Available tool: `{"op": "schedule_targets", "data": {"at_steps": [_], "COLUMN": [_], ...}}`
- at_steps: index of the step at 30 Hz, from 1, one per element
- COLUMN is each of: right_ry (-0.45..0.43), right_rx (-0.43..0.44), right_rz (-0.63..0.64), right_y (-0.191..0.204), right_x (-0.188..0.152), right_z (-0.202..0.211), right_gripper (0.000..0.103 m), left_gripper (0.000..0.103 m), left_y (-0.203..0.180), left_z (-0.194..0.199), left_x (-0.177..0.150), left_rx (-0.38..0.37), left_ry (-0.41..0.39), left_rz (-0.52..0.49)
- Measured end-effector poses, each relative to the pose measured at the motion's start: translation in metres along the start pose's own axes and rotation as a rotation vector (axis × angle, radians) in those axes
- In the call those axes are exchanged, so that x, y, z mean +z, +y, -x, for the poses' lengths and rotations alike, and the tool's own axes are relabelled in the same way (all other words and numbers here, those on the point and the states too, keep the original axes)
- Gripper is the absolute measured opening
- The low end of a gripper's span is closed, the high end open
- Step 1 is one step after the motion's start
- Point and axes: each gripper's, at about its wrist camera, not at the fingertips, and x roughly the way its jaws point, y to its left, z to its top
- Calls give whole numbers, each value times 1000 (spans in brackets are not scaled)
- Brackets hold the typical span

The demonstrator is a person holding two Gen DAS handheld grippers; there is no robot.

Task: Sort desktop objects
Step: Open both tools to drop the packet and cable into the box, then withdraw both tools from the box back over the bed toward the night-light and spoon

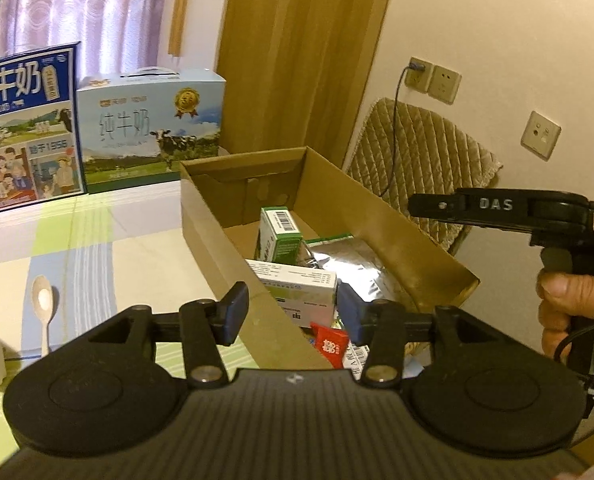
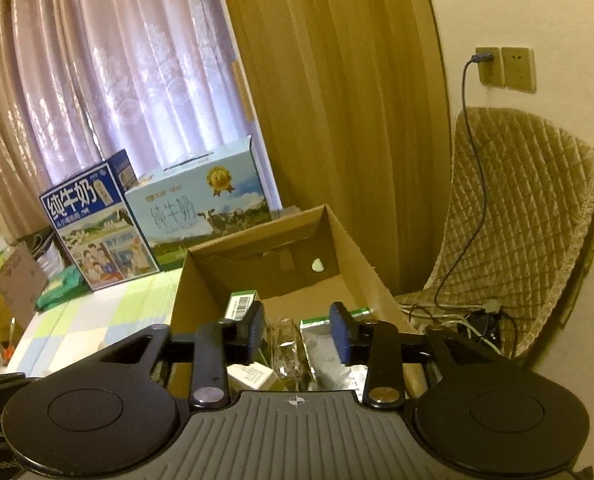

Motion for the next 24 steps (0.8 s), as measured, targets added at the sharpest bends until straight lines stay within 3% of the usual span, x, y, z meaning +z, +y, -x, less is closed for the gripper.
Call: {"op": "schedule_targets", "data": {"at_steps": [9,17,24], "right_ry": [-19,-43,5], "right_rx": [5,81,177], "right_rz": [-7,3,50], "right_y": [14,58,112], "right_x": [-4,-24,-60], "right_z": [32,65,71], "right_gripper": [52,72,87], "left_gripper": [47,63,78], "left_y": [15,45,91], "left_z": [32,76,113], "left_x": [-12,-45,-79], "left_rx": [32,105,209], "left_ry": [-9,-6,7], "left_rz": [23,66,114]}}
